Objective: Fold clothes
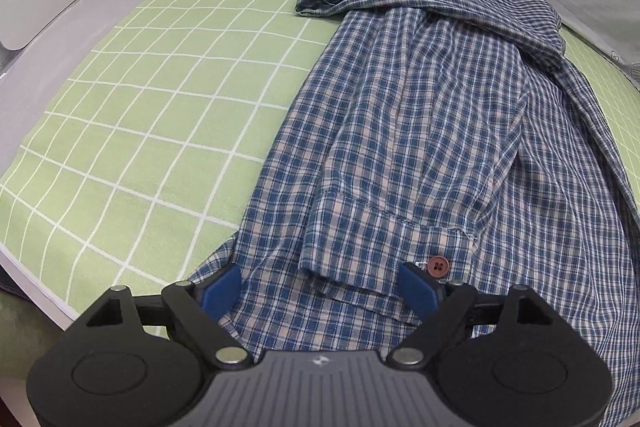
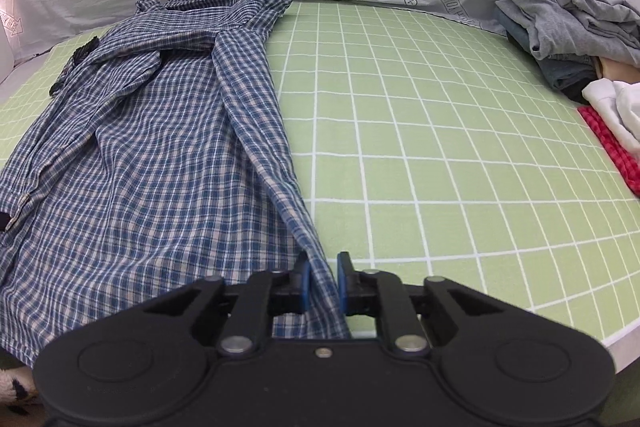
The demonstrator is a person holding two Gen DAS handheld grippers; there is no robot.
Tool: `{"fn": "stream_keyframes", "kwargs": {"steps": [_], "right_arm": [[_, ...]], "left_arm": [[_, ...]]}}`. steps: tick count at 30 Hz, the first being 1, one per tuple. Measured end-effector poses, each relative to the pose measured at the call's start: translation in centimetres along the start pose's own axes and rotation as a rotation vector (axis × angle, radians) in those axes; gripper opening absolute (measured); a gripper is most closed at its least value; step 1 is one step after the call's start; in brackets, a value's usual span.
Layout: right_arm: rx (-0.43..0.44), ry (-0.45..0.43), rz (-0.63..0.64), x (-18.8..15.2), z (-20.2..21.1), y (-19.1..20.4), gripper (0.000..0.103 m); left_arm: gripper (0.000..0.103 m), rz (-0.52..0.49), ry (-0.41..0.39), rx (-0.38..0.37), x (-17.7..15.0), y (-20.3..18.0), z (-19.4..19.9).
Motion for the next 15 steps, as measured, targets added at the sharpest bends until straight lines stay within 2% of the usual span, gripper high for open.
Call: {"fn": "stream_keyframes", "kwargs": {"steps": [5, 10, 15], "right_arm": [[0.049, -0.023, -0.042, -0.2, 1.8, 2.3, 0.002], [0.172, 0.006, -0.064, -1.0, 2.3, 7.0, 0.002], [0.302, 0.054, -0.029, -1.9, 2.7, 12.7, 0.001]], "left_arm": [[0.094, -0.115, 0.040, -0.039, 0.1, -0.6, -0.6], [0.095, -0.216, 0.053, -0.073, -0.8, -1.0, -0.4], [0.096, -0.279, 0.046, -0.105, -1.5, -1.0, -0.1]]}}
Point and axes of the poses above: each gripper's, at about its wrist camera, not at the fingertips, and z roughly against the way its jaws point, y to its left, x to its top, the point moved 10 cm from there along -z, roughly the way its jaws point, and after that the axes turned 14 degrees about -z, right-handed, at the moved point
